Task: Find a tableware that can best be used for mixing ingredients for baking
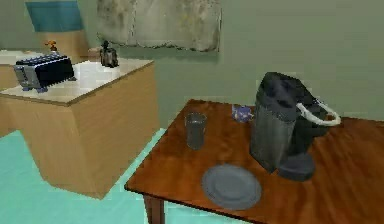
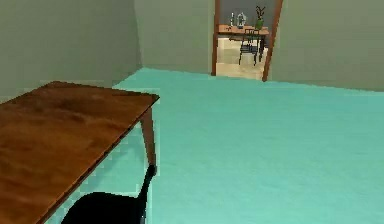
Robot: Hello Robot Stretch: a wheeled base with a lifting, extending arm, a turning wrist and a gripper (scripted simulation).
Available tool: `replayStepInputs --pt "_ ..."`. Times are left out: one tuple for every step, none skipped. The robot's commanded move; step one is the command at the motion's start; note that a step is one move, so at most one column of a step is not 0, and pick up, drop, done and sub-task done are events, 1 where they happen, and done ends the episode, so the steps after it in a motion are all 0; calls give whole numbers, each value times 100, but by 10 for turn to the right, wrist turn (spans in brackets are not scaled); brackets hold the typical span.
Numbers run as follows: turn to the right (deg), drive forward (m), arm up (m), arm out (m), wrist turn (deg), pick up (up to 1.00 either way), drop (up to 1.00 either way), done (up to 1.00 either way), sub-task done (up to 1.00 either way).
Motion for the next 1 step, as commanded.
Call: replayStepInputs --pt "0 0 0 0 0 0 0 100 0"
